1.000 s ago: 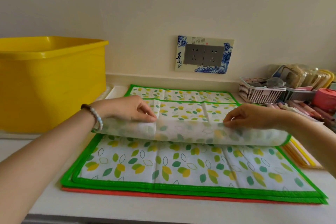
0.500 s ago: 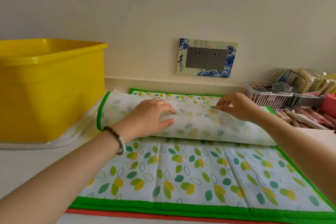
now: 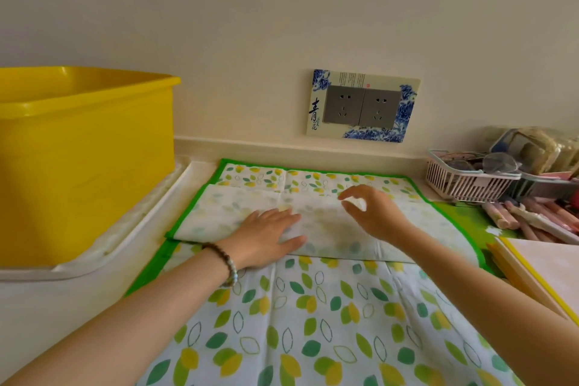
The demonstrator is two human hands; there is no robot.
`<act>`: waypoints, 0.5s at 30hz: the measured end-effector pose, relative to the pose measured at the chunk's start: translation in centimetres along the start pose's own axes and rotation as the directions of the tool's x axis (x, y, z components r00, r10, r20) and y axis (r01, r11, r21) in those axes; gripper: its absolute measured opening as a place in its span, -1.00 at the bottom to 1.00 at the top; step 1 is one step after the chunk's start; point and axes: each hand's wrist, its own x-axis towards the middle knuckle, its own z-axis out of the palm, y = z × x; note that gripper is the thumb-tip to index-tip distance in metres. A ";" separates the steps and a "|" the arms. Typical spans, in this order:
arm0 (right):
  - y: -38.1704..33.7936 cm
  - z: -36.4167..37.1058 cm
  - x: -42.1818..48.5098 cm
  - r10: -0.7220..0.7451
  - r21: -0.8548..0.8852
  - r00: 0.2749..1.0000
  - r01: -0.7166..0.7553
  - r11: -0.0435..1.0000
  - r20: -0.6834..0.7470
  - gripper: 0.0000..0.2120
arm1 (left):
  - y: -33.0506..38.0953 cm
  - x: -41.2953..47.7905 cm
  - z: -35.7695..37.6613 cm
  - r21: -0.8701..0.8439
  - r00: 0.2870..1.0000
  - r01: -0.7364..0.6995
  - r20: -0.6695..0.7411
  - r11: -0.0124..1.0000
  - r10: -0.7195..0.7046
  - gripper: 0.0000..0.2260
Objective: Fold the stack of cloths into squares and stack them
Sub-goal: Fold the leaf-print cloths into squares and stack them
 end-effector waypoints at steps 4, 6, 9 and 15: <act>-2.4 3.1 -0.6 0.038 0.058 0.997 -0.042 0.997 0.068 -0.72 | -0.3 0.3 1.2 0.017 1.000 0.016 -0.011 1.000 -0.016 -0.43; -3.1 4.5 -0.9 0.042 0.024 0.993 -0.044 0.999 0.107 -0.65 | -0.4 0.4 1.4 0.029 1.000 0.023 -0.016 0.999 -0.023 -0.43; -3.2 5.9 -1.2 0.016 -0.080 0.988 -0.003 0.997 0.152 -0.57 | -0.3 0.5 1.5 0.049 0.999 0.028 -0.021 0.998 -0.027 -0.42; -0.1 4.4 -2.1 0.118 -0.202 0.957 -0.065 0.977 0.264 -0.49 | -0.5 0.5 1.5 0.040 1.000 0.017 -0.013 0.999 -0.016 -0.41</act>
